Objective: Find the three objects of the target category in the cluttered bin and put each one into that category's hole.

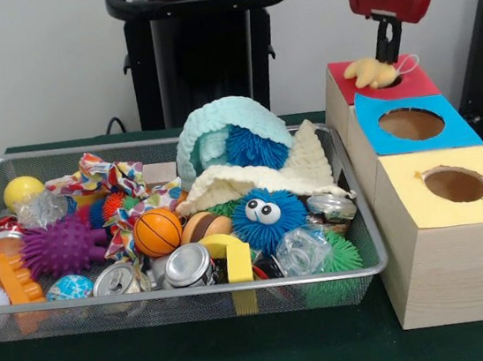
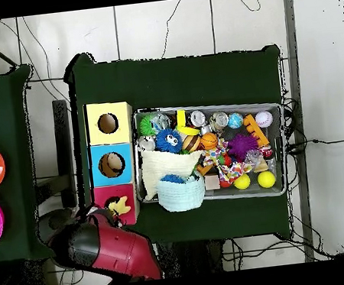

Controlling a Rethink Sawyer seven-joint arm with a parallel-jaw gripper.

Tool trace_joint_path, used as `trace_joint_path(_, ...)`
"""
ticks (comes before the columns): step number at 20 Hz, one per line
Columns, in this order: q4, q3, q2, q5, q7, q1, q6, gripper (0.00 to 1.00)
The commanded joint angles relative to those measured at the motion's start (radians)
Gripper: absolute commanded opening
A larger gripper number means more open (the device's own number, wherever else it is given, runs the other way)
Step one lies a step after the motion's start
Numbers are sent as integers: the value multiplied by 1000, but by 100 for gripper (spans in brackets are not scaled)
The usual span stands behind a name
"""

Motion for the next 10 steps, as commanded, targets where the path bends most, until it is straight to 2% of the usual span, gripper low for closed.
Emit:
trace_joint_path(1,50,104,14,44,228,-46,-108,0)
trace_joint_path(10,64,137,13,35,221,-87,-174,0)
